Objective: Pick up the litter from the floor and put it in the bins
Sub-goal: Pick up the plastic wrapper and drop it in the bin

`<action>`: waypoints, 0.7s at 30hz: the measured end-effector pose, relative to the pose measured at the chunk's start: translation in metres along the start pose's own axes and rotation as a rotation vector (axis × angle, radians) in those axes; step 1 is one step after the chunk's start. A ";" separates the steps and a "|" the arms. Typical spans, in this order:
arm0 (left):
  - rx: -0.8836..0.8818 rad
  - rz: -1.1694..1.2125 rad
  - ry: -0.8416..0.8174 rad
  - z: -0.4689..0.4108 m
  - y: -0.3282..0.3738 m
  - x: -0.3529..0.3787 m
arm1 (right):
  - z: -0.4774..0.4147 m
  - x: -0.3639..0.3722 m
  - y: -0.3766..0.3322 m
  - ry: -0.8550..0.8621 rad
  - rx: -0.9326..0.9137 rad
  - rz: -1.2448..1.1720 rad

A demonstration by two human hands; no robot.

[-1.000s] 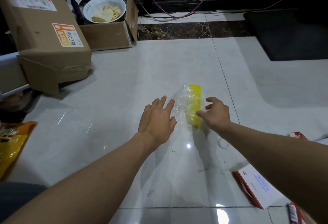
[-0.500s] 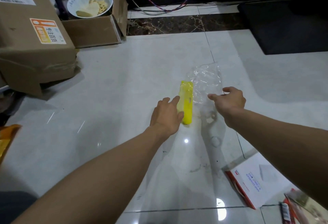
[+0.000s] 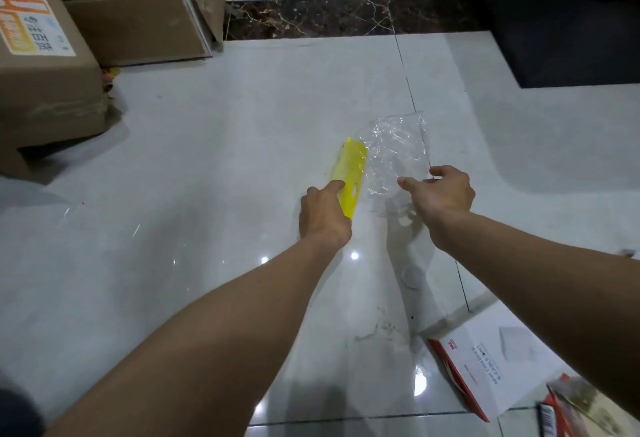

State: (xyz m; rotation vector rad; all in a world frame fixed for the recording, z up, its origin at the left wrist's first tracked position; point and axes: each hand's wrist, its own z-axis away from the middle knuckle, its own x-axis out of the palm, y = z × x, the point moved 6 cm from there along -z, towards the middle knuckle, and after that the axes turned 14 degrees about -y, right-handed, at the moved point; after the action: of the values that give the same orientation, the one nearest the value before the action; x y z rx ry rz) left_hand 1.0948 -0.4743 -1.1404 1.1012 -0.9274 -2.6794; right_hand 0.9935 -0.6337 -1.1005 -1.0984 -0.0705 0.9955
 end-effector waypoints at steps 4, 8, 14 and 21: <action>0.007 0.139 0.036 0.004 -0.004 -0.005 | 0.002 -0.002 -0.001 -0.008 -0.004 -0.007; 0.028 0.184 0.088 0.020 0.000 -0.022 | 0.015 -0.005 -0.011 -0.021 -0.016 0.010; 0.016 0.241 0.098 0.100 0.025 -0.063 | 0.088 -0.028 -0.048 -0.076 0.033 0.058; -0.020 0.305 0.065 0.247 0.087 -0.143 | 0.230 -0.092 -0.134 -0.127 0.124 0.097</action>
State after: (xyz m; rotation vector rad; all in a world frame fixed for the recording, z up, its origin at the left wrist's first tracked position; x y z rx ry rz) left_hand 1.0240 -0.3774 -0.8676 0.9493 -0.9666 -2.3880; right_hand 0.9092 -0.5475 -0.8462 -0.9318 -0.0580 1.1409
